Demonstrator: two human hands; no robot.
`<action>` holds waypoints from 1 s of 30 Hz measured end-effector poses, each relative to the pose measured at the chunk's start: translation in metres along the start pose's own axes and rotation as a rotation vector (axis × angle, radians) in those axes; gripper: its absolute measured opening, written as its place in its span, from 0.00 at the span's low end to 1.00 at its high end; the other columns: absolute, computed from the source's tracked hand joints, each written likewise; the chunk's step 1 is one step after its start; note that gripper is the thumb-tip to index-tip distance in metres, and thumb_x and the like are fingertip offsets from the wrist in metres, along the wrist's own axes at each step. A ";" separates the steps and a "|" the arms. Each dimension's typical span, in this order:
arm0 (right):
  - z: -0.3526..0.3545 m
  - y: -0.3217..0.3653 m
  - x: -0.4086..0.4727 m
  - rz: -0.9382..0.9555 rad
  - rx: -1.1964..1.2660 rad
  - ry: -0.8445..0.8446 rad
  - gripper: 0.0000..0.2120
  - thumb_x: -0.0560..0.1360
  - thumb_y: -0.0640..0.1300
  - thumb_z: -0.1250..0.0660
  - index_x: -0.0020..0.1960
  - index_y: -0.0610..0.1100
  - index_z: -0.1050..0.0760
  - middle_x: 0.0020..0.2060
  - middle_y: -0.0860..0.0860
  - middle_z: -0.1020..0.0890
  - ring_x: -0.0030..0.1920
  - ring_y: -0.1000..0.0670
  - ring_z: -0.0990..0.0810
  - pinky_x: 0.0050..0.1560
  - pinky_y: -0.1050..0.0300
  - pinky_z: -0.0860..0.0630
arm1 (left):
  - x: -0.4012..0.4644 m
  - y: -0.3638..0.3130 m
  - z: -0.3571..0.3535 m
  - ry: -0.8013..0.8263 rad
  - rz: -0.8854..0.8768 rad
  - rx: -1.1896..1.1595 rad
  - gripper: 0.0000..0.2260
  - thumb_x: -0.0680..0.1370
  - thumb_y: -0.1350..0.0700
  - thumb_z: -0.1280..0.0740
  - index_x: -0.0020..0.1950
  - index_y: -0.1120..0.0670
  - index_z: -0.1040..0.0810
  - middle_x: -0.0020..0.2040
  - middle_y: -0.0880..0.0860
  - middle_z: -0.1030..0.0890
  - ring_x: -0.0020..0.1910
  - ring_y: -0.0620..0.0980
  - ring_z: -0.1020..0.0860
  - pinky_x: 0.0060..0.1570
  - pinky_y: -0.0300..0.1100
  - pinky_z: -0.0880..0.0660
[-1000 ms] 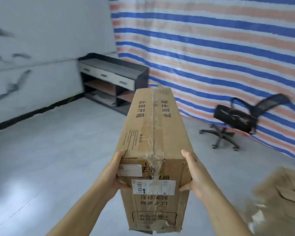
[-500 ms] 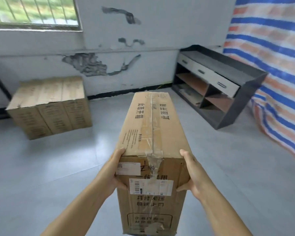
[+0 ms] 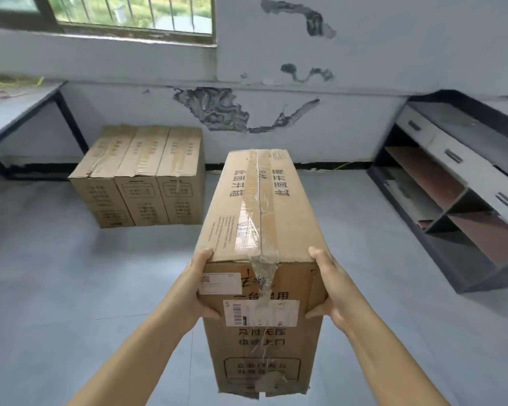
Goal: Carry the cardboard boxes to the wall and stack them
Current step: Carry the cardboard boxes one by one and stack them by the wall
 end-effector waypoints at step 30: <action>-0.201 0.263 0.481 -0.068 -0.055 0.022 0.15 0.73 0.62 0.39 0.58 0.60 0.27 0.62 0.49 0.23 0.62 0.40 0.26 0.37 0.33 0.21 | 0.442 -0.352 -0.007 -0.015 -0.032 0.006 0.17 0.82 0.60 0.40 0.70 0.48 0.35 0.58 0.49 0.26 0.45 0.44 0.25 0.33 0.37 0.22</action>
Point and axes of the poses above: each hand's wrist, its own x-axis towards the middle knuckle, its own z-axis out of the back of the hand, y = z × x, the point moved 6 cm from there along x, towards the middle knuckle
